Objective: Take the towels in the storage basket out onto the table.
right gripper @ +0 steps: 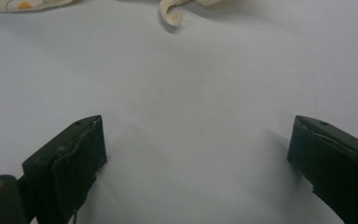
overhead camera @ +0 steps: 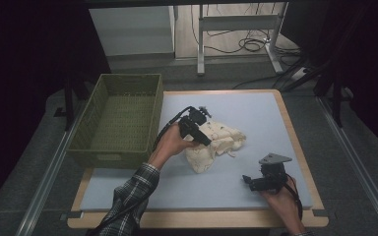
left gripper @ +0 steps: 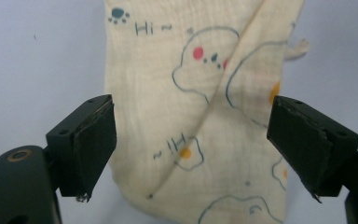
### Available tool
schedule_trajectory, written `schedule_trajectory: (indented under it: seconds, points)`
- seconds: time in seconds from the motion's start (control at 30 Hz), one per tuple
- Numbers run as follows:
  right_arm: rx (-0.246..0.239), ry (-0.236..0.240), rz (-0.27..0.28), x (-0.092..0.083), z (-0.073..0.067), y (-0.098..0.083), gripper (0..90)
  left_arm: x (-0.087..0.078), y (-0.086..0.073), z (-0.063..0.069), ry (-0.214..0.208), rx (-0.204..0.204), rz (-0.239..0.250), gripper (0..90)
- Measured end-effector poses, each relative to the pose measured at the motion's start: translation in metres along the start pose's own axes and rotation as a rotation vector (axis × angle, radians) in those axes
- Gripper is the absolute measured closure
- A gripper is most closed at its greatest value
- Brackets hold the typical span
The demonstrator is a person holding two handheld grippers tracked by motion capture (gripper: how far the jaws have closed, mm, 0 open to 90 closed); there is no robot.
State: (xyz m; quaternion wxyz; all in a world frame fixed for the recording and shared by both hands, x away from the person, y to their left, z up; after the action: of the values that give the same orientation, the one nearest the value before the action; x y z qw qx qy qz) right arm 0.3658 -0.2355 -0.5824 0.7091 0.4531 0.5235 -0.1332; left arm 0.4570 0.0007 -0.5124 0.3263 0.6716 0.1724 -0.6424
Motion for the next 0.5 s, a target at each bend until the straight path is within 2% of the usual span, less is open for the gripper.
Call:
schedule_trajectory:
  seconds: [0.07, 0.17, 0.23, 0.27, 0.3, 0.33, 0.37, 0.4, 0.43, 0.5]
  points:
    - [-0.001, 0.002, -0.001, 0.000, 0.000, 0.000, 4.5, 0.002, -0.010, 0.002, -0.006, -0.010, 0.009, 16.2]
    - [-0.005, 0.007, 0.000, 0.000, 0.000, 0.000, 5.8, 0.004, -0.016, 0.003, 0.000, -0.024, 0.025, 17.7]
    - [-0.004, 0.008, 0.006, -0.003, 0.003, 0.000, 13.8, 0.006, -0.022, 0.006, -0.001, -0.029, 0.045, 18.1]
    - [0.002, 0.006, 0.011, -0.006, 0.007, 0.000, 24.2, 0.007, -0.028, 0.010, -0.009, -0.030, 0.069, 19.6]
    - [0.002, 0.006, 0.011, -0.006, 0.007, 0.000, 24.2, 0.007, -0.028, 0.010, -0.009, -0.030, 0.069, 21.1]
    - [0.012, 0.027, 0.011, -0.008, 0.011, 0.001, 29.8, 0.010, -0.034, 0.015, -0.015, -0.022, 0.084, 22.2]
    - [0.012, 0.027, 0.011, -0.008, 0.011, 0.001, 29.8, 0.010, -0.034, 0.015, -0.015, -0.022, 0.084, 23.2]
    - [0.019, 0.052, 0.011, -0.009, 0.013, 0.003, 36.9, 0.013, -0.040, 0.021, -0.013, -0.012, 0.095, 24.6]
    - [0.019, 0.052, 0.011, -0.009, 0.013, 0.003, 36.9, 0.013, -0.040, 0.021, -0.013, -0.012, 0.095, 26.9]
    - [0.018, 0.074, 0.011, -0.009, 0.014, 0.007, 42.5, 0.015, -0.045, 0.026, -0.023, -0.005, 0.117, 29.5]
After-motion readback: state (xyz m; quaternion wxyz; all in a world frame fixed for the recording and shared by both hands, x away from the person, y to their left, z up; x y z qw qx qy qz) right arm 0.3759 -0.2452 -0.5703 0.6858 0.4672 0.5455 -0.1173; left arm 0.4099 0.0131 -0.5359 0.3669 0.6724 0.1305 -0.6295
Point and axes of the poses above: each handheld gripper's, and its own axes: x roughly forward along the jaws, y roughly out of its top, z roughly to its right, the point moved 7 cm from there along x, roughly forward along the jaws, and after that the axes turned 15 degrees about -z, right-handed, at the moved point
